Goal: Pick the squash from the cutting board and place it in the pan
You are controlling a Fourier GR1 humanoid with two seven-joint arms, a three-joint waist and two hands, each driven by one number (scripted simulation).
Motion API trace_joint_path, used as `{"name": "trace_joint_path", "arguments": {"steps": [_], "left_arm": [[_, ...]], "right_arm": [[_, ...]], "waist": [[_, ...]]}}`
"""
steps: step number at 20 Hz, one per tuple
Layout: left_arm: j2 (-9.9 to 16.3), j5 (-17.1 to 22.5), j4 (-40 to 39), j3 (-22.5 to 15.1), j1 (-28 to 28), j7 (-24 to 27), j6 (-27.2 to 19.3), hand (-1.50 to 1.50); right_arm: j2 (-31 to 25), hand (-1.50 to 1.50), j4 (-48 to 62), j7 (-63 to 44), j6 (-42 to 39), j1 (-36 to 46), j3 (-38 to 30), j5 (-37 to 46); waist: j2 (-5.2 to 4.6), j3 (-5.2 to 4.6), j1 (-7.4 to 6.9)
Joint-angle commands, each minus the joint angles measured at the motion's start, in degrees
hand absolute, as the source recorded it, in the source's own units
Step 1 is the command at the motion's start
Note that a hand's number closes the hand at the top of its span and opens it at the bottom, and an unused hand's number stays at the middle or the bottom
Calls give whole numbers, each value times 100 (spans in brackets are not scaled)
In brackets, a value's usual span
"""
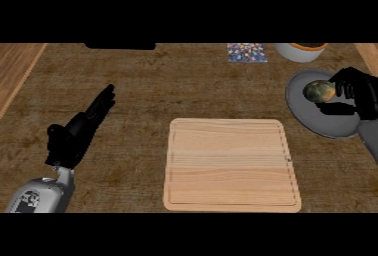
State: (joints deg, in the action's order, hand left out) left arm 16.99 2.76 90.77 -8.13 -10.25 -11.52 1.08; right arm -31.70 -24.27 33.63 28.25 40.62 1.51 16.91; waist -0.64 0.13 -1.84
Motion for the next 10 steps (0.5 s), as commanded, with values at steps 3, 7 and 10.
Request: {"name": "trace_joint_path", "arguments": {"steps": [3, 7, 10], "left_arm": [[-60, -85, -134, -104, -31, 157, 91, 0], [-115, -78, -271, -32, -390, 118, 109, 0], [-170, -106, -28, -144, -201, -8, 81, 0]], "right_arm": [[-113, -150, 1333, -1354, -516, 571, 316, 508], [17, -150, 1614, -954, -968, 827, 50, 274], [-51, -150, 1619, -622, -1195, 902, -245, 2]], "waist": [[-87, -2, -223], [-128, 18, -218], [-123, 27, -254]]}}
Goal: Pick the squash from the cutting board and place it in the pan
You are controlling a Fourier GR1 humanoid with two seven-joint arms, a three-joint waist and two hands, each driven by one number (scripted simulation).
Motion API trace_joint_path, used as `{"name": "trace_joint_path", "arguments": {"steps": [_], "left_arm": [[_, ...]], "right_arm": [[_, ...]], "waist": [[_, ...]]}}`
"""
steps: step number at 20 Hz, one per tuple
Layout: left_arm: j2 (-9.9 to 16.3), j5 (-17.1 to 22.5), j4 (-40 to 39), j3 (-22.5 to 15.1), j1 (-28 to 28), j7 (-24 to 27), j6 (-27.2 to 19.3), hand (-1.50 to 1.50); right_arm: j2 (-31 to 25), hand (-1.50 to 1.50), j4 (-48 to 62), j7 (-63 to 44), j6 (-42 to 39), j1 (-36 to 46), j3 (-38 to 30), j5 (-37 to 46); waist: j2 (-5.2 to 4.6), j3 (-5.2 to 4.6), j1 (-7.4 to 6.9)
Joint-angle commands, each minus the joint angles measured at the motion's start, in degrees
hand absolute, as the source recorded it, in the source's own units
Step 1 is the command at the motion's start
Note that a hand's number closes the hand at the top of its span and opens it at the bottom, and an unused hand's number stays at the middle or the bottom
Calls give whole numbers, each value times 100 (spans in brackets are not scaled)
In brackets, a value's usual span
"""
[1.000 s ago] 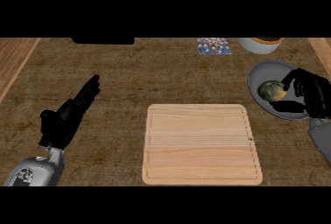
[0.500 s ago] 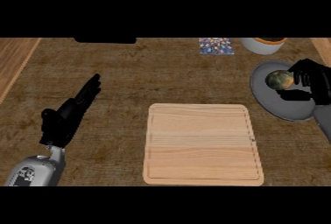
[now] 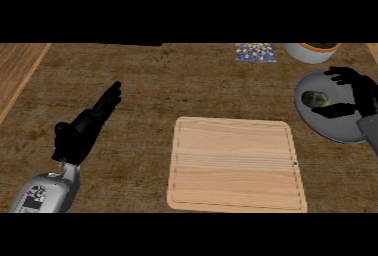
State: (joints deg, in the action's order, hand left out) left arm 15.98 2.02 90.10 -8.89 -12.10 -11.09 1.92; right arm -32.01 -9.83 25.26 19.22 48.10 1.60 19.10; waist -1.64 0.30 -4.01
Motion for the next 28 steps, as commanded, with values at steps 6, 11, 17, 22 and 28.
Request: {"name": "trace_joint_path", "arguments": {"steps": [6, 11, 17, 22, 28], "left_arm": [[-51, -14, -3, -13, 108, 64, 29, 0], [-51, -3, 15, 55, -38, -79, -3, 0], [-145, -100, 78, -23, 68, -65, -59, 0], [-296, -241, -99, -22, -52, -32, -231, 0], [-140, -155, -65, 63, 216, 63, 9, 0]], "right_arm": [[60, -150, -7, 1030, -760, 121, -1243, -1220], [-315, -150, 193, 1282, -1958, -56, -1851, -1846], [-723, -150, 300, 1835, -3240, -547, -1831, -1818], [-956, -150, 179, 2638, -3797, -877, -1999, -1959], [-933, -150, 164, 3151, -4045, -1395, -2073, -2004]], "waist": [[-31, 22, -21], [-50, 29, 34], [-4, 16, 85], [10, 14, 170], [53, 6, 198]]}}
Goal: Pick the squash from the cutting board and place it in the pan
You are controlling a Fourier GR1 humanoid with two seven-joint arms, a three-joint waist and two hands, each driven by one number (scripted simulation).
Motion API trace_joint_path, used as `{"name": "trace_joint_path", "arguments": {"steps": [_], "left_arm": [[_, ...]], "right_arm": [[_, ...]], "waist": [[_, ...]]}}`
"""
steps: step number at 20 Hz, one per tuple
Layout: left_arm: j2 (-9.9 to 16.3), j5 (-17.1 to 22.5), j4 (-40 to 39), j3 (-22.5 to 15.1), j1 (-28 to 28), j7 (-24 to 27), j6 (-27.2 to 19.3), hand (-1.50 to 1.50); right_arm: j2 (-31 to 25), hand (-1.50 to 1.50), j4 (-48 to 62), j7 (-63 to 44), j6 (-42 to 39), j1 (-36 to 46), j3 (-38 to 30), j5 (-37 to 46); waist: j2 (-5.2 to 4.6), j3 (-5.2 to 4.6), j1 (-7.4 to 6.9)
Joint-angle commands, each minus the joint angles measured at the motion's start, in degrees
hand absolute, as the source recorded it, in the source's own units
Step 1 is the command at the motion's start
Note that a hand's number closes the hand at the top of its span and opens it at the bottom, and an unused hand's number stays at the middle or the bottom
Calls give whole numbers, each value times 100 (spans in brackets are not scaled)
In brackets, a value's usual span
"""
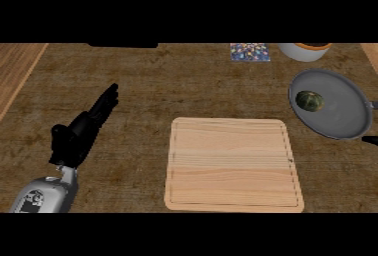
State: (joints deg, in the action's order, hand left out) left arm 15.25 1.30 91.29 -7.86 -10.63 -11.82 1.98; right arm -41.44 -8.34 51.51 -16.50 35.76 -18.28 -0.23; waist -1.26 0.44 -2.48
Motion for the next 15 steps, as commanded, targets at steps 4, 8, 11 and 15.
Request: {"name": "trace_joint_path", "arguments": {"steps": [4, 8, 11, 15], "left_arm": [[-6, 8, 72, 97, -182, -260, -12, 0], [-143, -187, -70, -23, -34, -103, -126, 0], [-122, -180, -27, 2, 159, 112, -67, 0], [-44, -191, 201, 3, 424, 78, 15, 0]], "right_arm": [[-29, -150, -111, 895, -783, -587, -91, -87], [46, -150, -214, 1039, -743, -787, -73, -67], [232, -150, -326, 1458, -697, -1253, -86, -94], [202, -150, -392, 1445, -597, -1439, -68, -57]], "waist": [[33, -1, 79], [34, -1, 74], [59, -6, 127], [80, -14, 118]]}}
